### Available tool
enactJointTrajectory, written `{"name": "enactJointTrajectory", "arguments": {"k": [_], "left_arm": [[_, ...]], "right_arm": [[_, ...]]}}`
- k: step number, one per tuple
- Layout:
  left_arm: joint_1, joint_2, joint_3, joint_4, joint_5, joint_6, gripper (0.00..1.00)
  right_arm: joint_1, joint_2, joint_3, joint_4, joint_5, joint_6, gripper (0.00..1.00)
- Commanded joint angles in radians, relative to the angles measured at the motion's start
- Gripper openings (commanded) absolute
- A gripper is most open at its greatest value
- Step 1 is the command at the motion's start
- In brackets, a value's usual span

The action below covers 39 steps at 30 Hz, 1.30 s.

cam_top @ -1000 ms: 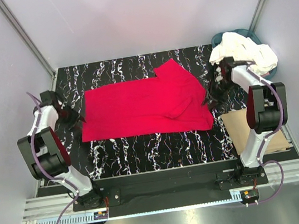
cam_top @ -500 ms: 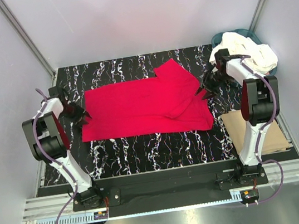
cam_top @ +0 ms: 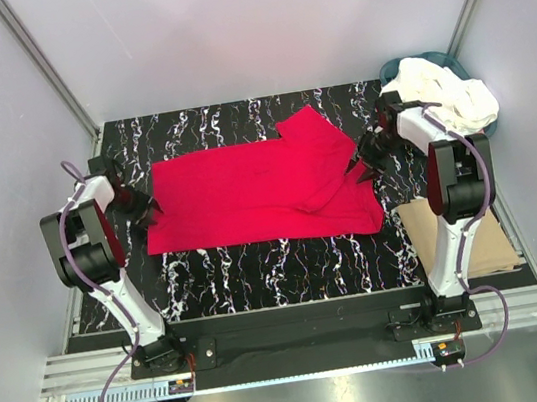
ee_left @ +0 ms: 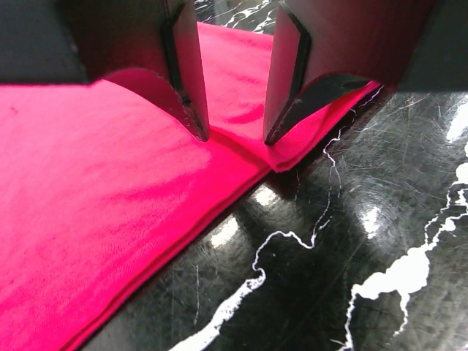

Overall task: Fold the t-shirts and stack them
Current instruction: Fold the tshirt

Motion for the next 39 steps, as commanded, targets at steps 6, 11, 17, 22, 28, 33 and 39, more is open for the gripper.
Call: {"name": "enactJointTrajectory", "arguments": {"k": [6, 11, 17, 22, 28, 33, 39], "left_arm": [[-0.003, 0.033, 0.004, 0.017, -0.041, -0.042, 0.35], [-0.003, 0.041, 0.011, 0.019, -0.039, -0.03, 0.2], [-0.008, 0.036, 0.011, 0.019, -0.033, -0.011, 0.0], [-0.011, 0.017, 0.006, 0.019, -0.024, -0.001, 0.0], [-0.02, -0.02, -0.002, 0.017, -0.029, 0.013, 0.0], [-0.021, -0.036, -0.006, 0.017, -0.03, 0.018, 0.0], [-0.021, -0.056, -0.015, 0.017, -0.042, 0.018, 0.0]], "right_arm": [[0.028, 0.048, 0.078, 0.022, 0.067, 0.066, 0.5], [0.037, 0.074, 0.13, 0.033, 0.072, 0.077, 0.53], [0.038, 0.122, 0.165, 0.039, 0.073, 0.091, 0.53], [0.038, 0.145, 0.161, 0.044, 0.083, 0.06, 0.52], [0.037, 0.171, 0.17, 0.054, 0.109, 0.005, 0.47], [0.038, 0.18, 0.176, 0.059, 0.106, -0.015, 0.45], [0.041, 0.19, 0.173, 0.068, 0.081, -0.012, 0.41]]}}
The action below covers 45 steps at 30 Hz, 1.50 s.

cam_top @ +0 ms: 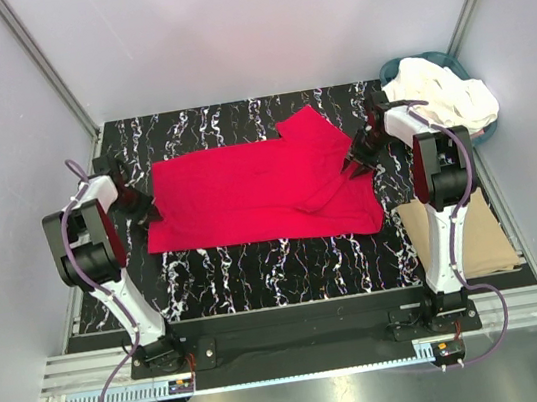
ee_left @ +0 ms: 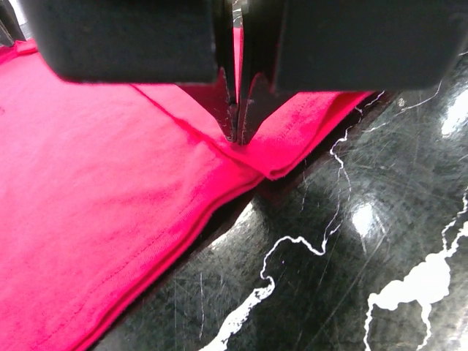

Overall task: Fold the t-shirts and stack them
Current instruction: Fold the tshirt

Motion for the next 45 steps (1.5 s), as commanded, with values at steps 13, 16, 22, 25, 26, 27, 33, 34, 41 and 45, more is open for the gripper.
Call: {"name": "enactJointTrajectory", "arguments": {"k": [13, 16, 22, 25, 26, 27, 33, 34, 41, 45], "left_arm": [[-0.001, -0.068, -0.011, 0.011, -0.019, 0.012, 0.36], [0.0, -0.048, 0.006, 0.008, -0.042, 0.014, 0.38], [0.016, -0.027, 0.043, -0.001, -0.073, 0.034, 0.39], [0.029, -0.015, 0.048, -0.005, -0.067, 0.038, 0.4], [0.031, -0.012, 0.049, -0.005, -0.067, 0.04, 0.4], [0.033, -0.007, 0.052, -0.008, -0.065, 0.043, 0.4], [0.031, 0.038, 0.075, -0.005, -0.059, 0.034, 0.35], [0.033, 0.041, 0.078, -0.005, -0.059, 0.032, 0.35], [0.031, 0.045, 0.091, -0.008, -0.074, 0.032, 0.37], [0.031, 0.05, 0.086, -0.008, -0.076, 0.026, 0.4]], "right_arm": [[0.022, 0.018, 0.032, 0.028, -0.021, -0.016, 0.36], [0.025, 0.018, 0.031, 0.028, -0.023, -0.016, 0.34], [0.026, 0.014, 0.026, 0.028, -0.018, -0.02, 0.31], [0.028, 0.015, 0.024, 0.03, -0.015, -0.023, 0.29], [0.028, 0.017, 0.026, 0.03, -0.017, -0.024, 0.29], [0.028, 0.018, 0.027, 0.03, -0.017, -0.024, 0.28], [0.026, 0.024, 0.035, 0.031, -0.023, -0.022, 0.24], [0.028, 0.024, 0.037, 0.03, -0.023, -0.022, 0.24], [0.029, 0.026, 0.041, 0.031, -0.024, -0.022, 0.22], [0.031, 0.029, 0.043, 0.031, -0.029, -0.02, 0.2]]}}
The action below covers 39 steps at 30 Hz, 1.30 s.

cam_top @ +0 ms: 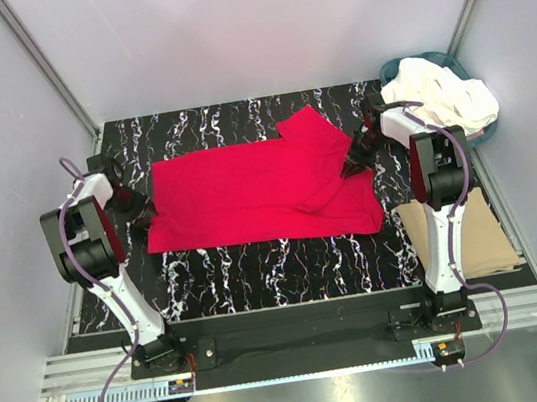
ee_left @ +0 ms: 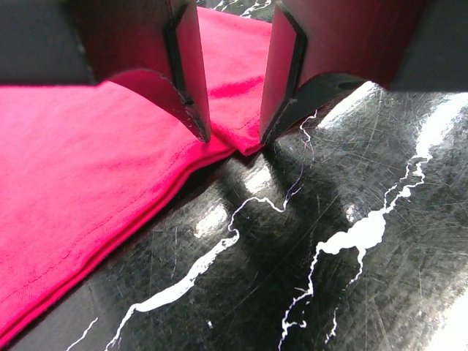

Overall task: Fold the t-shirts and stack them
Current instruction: Fold the tshirt

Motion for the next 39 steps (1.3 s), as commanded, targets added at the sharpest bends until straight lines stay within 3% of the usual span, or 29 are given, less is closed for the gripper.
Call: {"name": "enactJointTrajectory", "arguments": {"k": [1, 7, 10, 11, 14, 27, 39], "left_arm": [[0.0, 0.016, 0.031, 0.012, -0.031, 0.006, 0.39], [0.0, 0.036, 0.038, 0.009, -0.042, 0.021, 0.29], [0.0, 0.027, 0.038, 0.011, -0.05, 0.032, 0.14], [0.0, 0.024, 0.035, 0.011, -0.051, 0.037, 0.07], [0.0, 0.005, 0.035, 0.011, -0.054, 0.044, 0.0], [-0.009, -0.107, 0.006, -0.005, -0.037, 0.034, 0.0], [-0.012, -0.101, 0.023, -0.011, -0.037, 0.023, 0.0]], "right_arm": [[0.014, 0.011, 0.04, 0.011, -0.012, -0.012, 0.19], [0.016, 0.005, 0.037, 0.01, -0.014, -0.01, 0.09], [0.016, -0.008, 0.034, 0.011, -0.015, -0.012, 0.0], [0.016, -0.018, 0.034, 0.01, -0.014, -0.01, 0.0], [0.016, -0.047, 0.03, 0.01, -0.014, -0.001, 0.0], [0.016, -0.19, -0.027, 0.01, -0.005, 0.048, 0.0], [0.014, -0.164, 0.054, 0.004, 0.01, 0.05, 0.0]]}}
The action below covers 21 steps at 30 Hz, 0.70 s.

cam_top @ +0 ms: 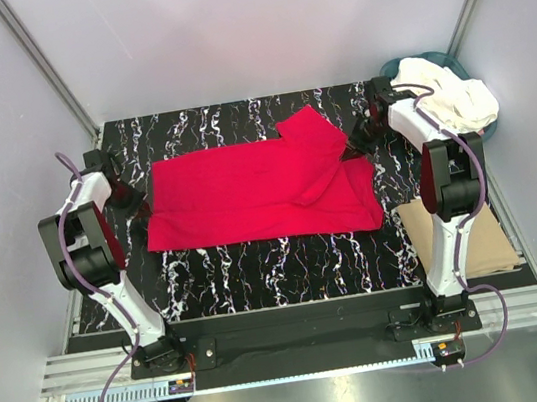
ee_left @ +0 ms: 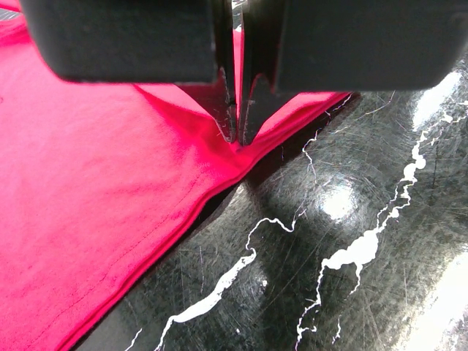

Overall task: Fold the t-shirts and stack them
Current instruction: Fold the tshirt

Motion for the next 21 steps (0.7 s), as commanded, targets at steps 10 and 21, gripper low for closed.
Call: {"name": "enactJointTrajectory", "arguments": {"k": [10, 21], "left_arm": [[-0.001, -0.045, 0.011, 0.001, -0.037, 0.001, 0.0], [0.0, -0.039, 0.002, -0.01, -0.06, 0.018, 0.0]], "right_arm": [[-0.002, -0.067, 0.006, -0.007, 0.038, 0.032, 0.0], [-0.022, -0.11, -0.045, -0.032, 0.073, 0.043, 0.0]]}}
